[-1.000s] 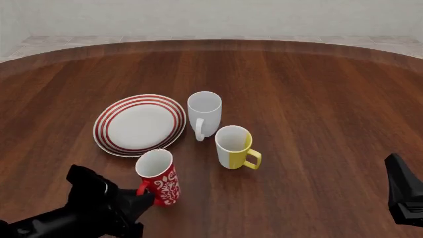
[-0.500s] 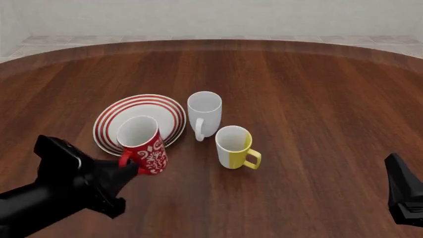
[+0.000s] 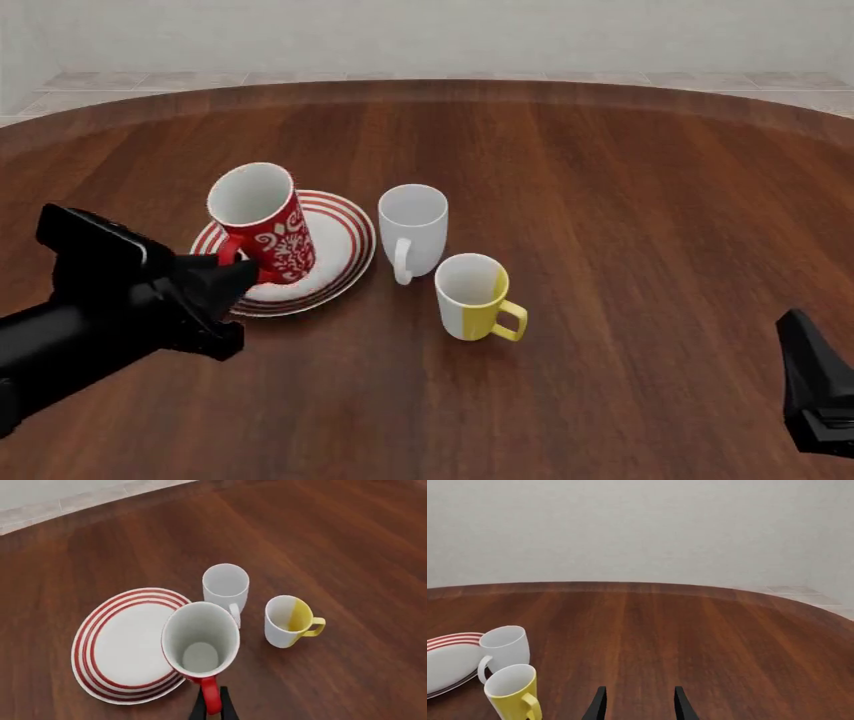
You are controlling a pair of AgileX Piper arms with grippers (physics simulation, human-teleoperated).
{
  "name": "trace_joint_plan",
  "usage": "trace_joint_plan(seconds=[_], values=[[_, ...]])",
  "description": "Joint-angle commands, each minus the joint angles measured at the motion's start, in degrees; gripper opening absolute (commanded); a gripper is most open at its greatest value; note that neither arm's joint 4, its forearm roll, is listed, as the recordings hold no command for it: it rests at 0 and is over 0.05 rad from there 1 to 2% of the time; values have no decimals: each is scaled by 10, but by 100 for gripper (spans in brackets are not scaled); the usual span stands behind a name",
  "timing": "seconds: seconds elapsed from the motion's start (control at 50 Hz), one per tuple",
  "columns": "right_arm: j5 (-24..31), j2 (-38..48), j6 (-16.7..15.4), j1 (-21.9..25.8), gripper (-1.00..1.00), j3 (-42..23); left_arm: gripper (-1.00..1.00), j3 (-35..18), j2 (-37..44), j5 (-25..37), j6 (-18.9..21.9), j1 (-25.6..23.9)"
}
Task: Pick up the red mug and put it on the plate
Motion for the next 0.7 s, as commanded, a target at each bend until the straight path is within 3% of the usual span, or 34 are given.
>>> trace_joint_plan(seconds=[0.02, 0.7], values=[[1, 0, -1, 1, 100, 0, -100, -36, 40, -26, 16, 44], [4, 0, -4, -2, 100, 1, -100, -95, 205, -109, 15, 105]])
